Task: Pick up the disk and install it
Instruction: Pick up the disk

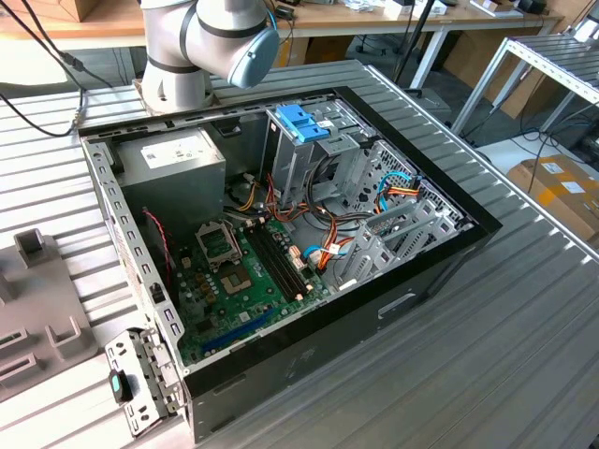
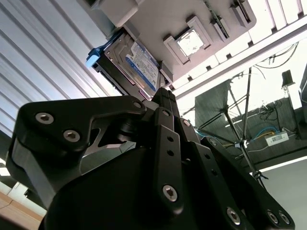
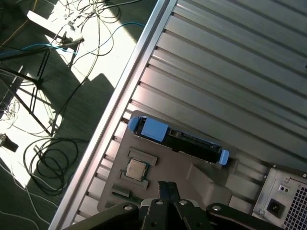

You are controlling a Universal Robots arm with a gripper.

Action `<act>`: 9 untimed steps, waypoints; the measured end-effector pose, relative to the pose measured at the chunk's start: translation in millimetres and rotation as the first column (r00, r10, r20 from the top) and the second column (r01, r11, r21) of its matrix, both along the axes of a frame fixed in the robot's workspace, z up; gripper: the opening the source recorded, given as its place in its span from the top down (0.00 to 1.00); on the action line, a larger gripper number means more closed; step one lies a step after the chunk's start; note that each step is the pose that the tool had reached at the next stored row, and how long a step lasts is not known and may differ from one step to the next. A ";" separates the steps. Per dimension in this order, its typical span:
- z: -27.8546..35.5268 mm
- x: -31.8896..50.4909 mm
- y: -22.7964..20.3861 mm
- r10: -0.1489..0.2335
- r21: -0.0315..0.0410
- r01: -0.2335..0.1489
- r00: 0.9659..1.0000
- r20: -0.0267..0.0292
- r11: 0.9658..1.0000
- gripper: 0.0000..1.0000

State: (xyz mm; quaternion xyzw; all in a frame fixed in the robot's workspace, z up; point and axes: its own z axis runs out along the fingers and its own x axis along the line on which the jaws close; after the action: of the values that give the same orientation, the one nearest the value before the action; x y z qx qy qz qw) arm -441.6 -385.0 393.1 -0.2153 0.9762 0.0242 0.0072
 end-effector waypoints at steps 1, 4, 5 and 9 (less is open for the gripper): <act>0.0 0.0 0.0 0.002 0.000 -0.002 1.000 0.000 1.000 0.89; 0.0 0.0 0.0 0.009 0.000 -0.009 1.000 0.000 1.000 0.89; 0.0 0.0 0.0 0.015 0.000 -0.015 1.000 0.000 1.000 0.89; 0.0 0.0 0.0 0.024 0.000 -0.024 1.000 0.000 1.000 0.89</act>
State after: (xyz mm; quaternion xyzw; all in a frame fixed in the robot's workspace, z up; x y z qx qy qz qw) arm -441.7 -385.0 393.1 -0.2272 0.9735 0.0243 0.0069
